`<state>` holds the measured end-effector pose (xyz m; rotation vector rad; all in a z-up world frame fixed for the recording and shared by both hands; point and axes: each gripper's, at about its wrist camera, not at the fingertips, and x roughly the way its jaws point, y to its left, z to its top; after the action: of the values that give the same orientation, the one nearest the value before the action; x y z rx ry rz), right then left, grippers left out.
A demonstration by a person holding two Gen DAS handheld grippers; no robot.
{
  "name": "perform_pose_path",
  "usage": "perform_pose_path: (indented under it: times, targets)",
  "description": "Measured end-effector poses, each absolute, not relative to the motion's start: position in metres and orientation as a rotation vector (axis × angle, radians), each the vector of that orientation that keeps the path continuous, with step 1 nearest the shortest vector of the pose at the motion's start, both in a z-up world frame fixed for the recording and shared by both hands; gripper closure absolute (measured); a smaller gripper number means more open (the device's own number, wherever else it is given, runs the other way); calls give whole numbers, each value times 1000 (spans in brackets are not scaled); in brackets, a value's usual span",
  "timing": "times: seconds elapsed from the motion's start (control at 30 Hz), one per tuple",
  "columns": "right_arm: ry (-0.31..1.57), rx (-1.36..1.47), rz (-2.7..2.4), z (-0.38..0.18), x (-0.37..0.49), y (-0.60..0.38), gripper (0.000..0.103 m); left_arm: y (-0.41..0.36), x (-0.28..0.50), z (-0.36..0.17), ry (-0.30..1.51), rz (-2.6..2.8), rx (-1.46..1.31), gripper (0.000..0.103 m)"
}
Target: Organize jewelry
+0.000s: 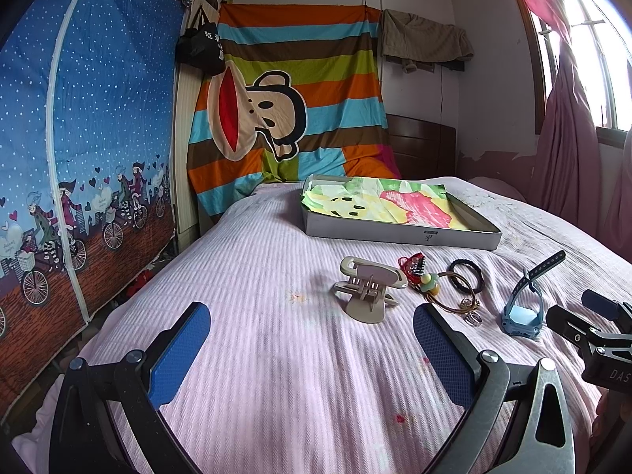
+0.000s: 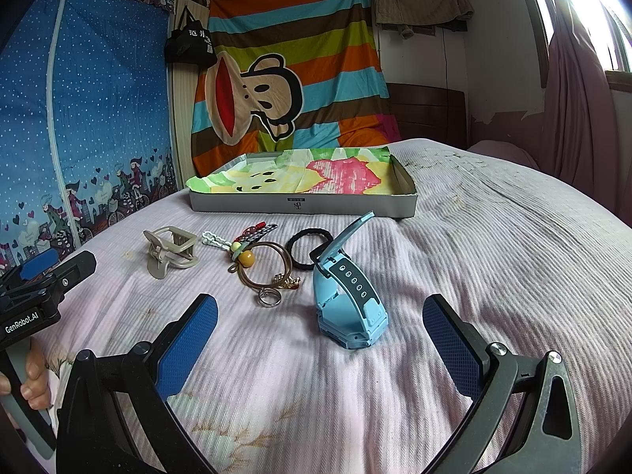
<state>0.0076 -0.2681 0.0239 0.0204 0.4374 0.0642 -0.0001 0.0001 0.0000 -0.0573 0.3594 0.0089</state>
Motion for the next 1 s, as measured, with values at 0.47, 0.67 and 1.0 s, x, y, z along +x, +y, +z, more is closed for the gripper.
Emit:
perform_pose_path:
  times: [0.47,0.67,1.0]
  targets:
    - [438,21,64,24,8,-269,1,0,0,0,361,9,-58,0]
    - [438,21,64,24,8,-269,1,0,0,0,361,9,-58,0]
    - [440,24,64,24,9,-271,1,-1,0,1,367,7,-48,0]
